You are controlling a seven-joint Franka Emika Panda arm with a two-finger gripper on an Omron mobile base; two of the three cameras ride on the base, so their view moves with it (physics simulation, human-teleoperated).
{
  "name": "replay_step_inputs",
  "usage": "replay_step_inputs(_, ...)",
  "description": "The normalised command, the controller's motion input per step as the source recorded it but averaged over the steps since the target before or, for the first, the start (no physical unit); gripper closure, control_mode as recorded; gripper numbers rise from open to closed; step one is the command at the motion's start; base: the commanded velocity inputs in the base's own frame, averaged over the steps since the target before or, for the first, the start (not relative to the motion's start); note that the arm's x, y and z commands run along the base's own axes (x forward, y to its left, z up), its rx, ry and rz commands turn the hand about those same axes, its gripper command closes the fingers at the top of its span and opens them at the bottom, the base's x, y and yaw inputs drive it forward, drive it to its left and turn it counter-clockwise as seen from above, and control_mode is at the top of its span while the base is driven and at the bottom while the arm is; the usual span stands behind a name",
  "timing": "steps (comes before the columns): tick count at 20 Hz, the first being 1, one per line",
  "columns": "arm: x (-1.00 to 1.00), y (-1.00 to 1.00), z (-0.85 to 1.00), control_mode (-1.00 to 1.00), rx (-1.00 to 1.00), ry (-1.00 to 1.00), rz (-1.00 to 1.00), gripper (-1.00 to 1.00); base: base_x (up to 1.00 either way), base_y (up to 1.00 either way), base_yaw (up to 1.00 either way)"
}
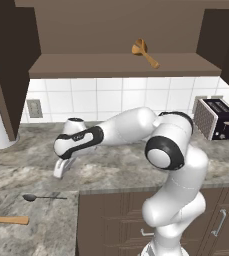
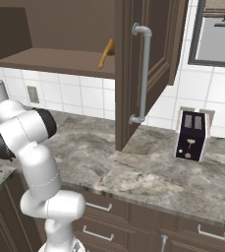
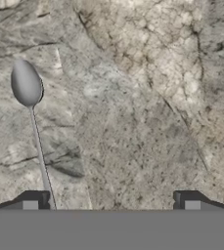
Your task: Organize the utensils by type. Pick up the wooden spoons from the counter and place them in the open cabinet. Then pick up the metallic utensils from the counter and place them in the open drawer.
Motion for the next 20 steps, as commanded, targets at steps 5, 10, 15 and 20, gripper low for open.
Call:
replay_step_inputs(5, -0.05, 0.17, 0.0, -1.0, 0.0, 0.0, 0.0, -1.0, 0.0, 0.0, 0.0)
replay_step_inputs(10, -0.21, 0.18, 0.0, -1.0, 0.0, 0.01, 0.0, -1.0, 0.0, 0.0, 0.0)
replay_step_inputs(15, -0.35, 0.24, 0.0, -1.0, 0.0, 0.0, 0.0, -1.0, 0.0, 0.0, 0.0)
replay_step_inputs(20, -0.43, 0.25, 0.0, -1.0, 0.0, 0.05, 0.0, -1.0, 0.0, 0.0, 0.0)
